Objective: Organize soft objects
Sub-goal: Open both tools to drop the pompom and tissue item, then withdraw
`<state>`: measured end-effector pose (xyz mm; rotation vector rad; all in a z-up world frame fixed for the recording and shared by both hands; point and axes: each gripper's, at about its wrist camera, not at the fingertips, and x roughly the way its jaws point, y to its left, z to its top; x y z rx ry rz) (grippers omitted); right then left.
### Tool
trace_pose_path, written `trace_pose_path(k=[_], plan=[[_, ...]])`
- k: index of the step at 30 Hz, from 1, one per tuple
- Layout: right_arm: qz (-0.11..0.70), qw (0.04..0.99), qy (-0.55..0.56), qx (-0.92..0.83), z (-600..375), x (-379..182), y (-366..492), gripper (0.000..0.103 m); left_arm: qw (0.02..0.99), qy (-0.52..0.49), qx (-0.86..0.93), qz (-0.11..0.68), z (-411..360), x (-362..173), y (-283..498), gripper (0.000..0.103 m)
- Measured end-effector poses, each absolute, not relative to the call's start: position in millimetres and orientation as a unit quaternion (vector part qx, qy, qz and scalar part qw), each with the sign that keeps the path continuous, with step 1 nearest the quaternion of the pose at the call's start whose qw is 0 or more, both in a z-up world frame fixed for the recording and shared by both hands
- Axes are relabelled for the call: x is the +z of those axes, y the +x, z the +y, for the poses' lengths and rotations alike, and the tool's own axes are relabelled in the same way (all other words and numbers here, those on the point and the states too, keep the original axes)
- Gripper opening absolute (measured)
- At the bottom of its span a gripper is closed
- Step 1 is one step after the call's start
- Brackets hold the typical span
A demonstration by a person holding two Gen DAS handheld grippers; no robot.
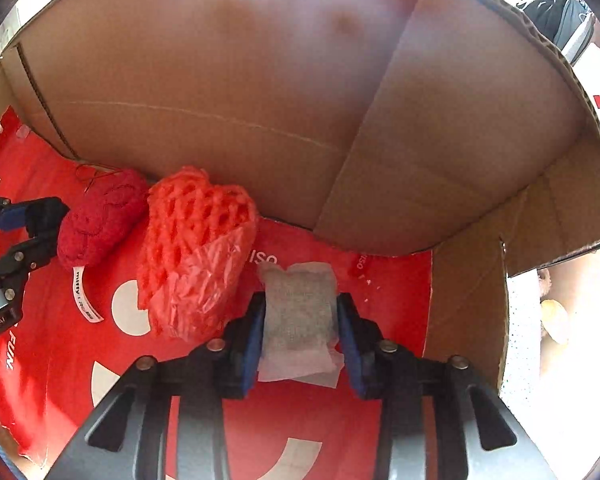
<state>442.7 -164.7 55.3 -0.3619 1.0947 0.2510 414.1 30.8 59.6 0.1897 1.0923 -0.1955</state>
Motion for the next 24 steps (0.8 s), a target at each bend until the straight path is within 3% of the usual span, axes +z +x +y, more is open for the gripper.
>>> trace_pose_path(k=[2,8,15,18,20,24], plan=[[0.516,0.831,-0.171,0.120,-165.4,55.9,442.2,0.045,0.851,0.095,-0.089,0.509,27.8,56.3,410.1,0.063],[0.513,0.830,-0.182,0.122,-163.9,57.2,437.8,0.054,0.859,0.094,-0.097,0.494,28.1,60.4,404.8,0.063],[0.508,0.833,-0.183,0.121,-161.8,67.4,426.1,0.056,0.864,0.091,-0.092,0.487,34.5,70.4,392.3,0.063],[0.501,0.838,-0.185,0.117,-161.8,76.5,418.6,0.058,0.868,0.087,-0.091,0.480,36.1,78.1,381.1,0.067],[0.492,0.843,-0.185,0.116,-163.8,84.4,410.2,0.066,0.873,0.080,-0.093,0.471,37.1,86.4,372.5,0.067],[0.475,0.854,-0.176,0.119,-168.2,104.2,393.5,0.066,0.884,0.066,-0.097,0.452,37.7,105.0,351.3,0.071]])
